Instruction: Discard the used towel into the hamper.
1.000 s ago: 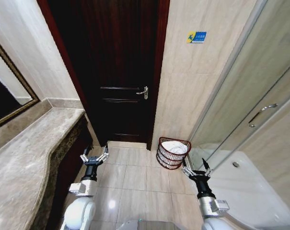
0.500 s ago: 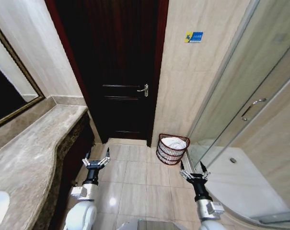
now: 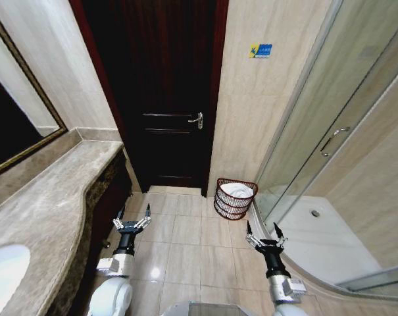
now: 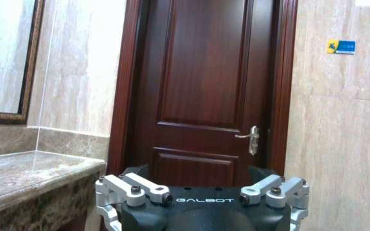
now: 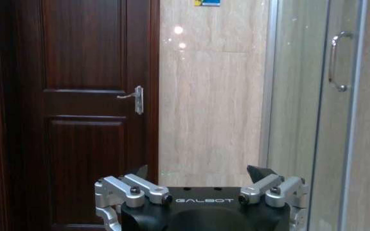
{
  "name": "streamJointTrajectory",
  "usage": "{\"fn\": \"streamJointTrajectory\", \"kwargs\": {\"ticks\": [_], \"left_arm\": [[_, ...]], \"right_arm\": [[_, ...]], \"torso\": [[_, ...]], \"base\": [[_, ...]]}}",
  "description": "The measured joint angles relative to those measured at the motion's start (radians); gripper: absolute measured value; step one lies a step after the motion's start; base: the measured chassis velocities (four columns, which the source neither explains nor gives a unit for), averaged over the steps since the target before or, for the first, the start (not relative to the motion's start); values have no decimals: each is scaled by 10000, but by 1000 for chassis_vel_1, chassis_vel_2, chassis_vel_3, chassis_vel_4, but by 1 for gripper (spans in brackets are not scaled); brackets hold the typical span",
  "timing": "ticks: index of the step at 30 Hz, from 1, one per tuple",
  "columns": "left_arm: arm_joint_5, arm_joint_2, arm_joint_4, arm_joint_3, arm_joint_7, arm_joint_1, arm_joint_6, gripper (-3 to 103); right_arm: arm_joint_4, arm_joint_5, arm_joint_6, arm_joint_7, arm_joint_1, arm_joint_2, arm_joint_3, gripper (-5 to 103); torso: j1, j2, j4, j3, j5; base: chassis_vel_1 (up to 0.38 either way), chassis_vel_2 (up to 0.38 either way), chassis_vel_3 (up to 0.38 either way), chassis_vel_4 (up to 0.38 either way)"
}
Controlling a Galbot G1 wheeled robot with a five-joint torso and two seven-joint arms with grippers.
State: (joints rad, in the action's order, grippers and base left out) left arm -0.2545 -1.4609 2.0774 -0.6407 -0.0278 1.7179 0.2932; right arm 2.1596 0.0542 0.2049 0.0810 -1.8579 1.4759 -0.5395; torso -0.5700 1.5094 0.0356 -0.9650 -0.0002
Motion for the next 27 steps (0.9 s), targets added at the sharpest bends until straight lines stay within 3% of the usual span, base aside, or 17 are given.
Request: {"fn": "streamJointTrajectory", "kwargs": {"ticks": [12,27], "left_arm": [[-136,37,149,-51,-95,66,-278,100],[-38,68,212,37,233,15,-61,100]], "right_arm": [[10,-28,29,22,-52,-27,10,100],[155,-35,103,237,-134,9,169,100]], "torso": [[-4,0,0,-3,2],[0,3,-2,-1,1]], "base": [[97,-99,-102,97],[98,-81,-93,93]]}}
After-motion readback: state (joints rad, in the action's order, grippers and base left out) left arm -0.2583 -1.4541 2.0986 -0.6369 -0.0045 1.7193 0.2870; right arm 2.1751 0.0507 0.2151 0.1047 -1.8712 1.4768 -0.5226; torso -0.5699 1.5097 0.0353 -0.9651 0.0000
